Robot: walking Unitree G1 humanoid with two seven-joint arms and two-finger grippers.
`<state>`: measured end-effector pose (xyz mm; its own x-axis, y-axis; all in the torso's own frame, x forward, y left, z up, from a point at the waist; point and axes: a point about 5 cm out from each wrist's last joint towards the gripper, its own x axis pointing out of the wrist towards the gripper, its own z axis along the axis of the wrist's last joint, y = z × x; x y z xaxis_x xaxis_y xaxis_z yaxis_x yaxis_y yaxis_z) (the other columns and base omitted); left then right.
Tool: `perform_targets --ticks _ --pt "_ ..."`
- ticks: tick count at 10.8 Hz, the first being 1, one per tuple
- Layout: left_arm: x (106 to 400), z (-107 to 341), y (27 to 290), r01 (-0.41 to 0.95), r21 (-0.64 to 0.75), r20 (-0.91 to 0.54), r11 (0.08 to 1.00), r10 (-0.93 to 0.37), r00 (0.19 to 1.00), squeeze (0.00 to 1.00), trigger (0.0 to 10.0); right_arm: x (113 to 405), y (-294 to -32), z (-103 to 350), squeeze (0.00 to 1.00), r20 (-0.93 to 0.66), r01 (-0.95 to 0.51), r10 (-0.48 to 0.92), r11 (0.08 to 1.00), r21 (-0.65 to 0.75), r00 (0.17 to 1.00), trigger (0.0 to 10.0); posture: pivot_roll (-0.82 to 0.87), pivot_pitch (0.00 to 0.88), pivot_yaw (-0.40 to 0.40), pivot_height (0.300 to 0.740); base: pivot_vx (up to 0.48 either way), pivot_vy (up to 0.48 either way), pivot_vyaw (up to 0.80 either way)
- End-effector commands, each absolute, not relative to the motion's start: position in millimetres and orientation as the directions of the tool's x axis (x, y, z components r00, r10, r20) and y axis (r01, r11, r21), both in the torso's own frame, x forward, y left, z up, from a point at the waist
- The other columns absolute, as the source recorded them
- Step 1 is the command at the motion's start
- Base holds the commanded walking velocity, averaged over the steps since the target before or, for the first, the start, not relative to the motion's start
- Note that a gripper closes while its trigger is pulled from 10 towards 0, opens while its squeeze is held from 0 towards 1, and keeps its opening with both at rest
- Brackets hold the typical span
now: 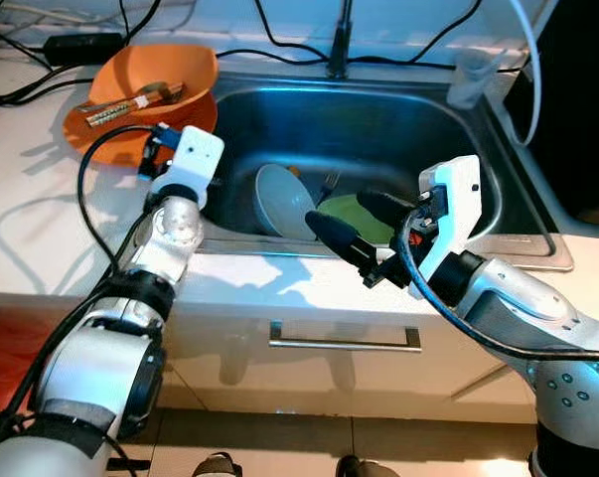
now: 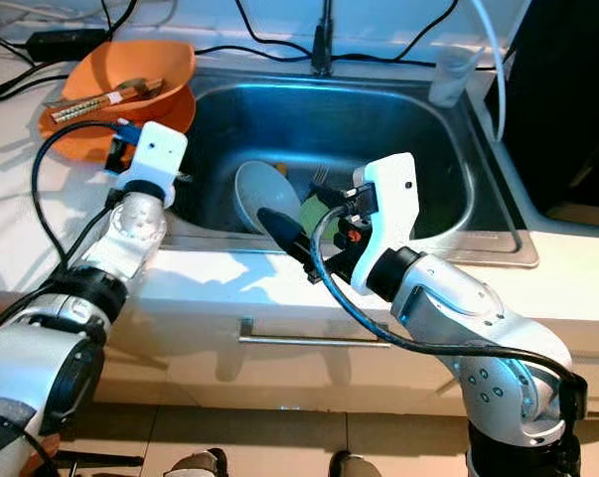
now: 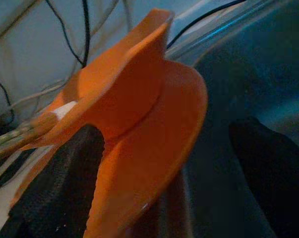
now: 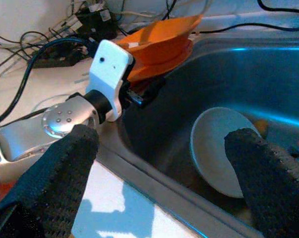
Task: Kitchen organization
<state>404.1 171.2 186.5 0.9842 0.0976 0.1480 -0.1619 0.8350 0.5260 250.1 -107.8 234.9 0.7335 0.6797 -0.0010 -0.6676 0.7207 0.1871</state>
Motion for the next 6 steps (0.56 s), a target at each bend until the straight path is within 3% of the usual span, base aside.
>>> perform_targets --ticks 1,2,3,4,5,6 --pt "399.4 162.0 167.9 -0.095 0.542 0.042 0.835 0.086 0.995 0.00 10.0 246.5 -110.3 238.7 0.00 0.007 -0.663 0.673 0.727 0.179 0.739 10.0 -0.11 0.208 -0.023 0.740 0.000 0.000 0.00" --pt "400.8 164.0 165.2 -0.084 0.535 0.037 0.841 0.076 0.996 0.00 4.2 245.8 -111.5 239.0 0.00 0.005 -0.658 0.668 0.731 0.180 0.744 10.0 -0.11 0.209 -0.020 0.740 0.000 0.000 0.00" --pt "401.7 165.1 162.4 -0.074 0.530 0.031 0.845 0.068 0.997 0.00 0.0 245.1 -112.2 239.0 0.00 0.003 -0.655 0.665 0.734 0.180 0.747 10.0 -0.12 0.210 -0.018 0.740 0.000 0.000 0.00" --pt "402.6 166.8 161.1 -0.079 0.530 0.033 0.844 0.073 0.997 0.00 0.0 244.7 -112.9 239.1 0.00 0.002 -0.652 0.662 0.737 0.179 0.750 10.0 -0.12 0.210 -0.018 0.740 0.000 0.000 0.00" --pt "403.3 167.5 160.9 -0.083 0.539 0.030 0.838 0.080 0.996 0.00 10.0 244.2 -113.6 239.0 0.00 -0.002 -0.648 0.659 0.740 0.181 0.752 10.0 -0.12 0.210 -0.018 0.740 0.000 0.000 0.00" --pt "403.9 168.1 160.6 -0.083 0.553 0.026 0.829 0.082 0.996 0.00 10.0 243.9 -114.1 239.2 0.00 -0.004 -0.647 0.659 0.740 0.182 0.752 10.0 -0.13 0.212 -0.017 0.740 0.000 0.000 0.00"
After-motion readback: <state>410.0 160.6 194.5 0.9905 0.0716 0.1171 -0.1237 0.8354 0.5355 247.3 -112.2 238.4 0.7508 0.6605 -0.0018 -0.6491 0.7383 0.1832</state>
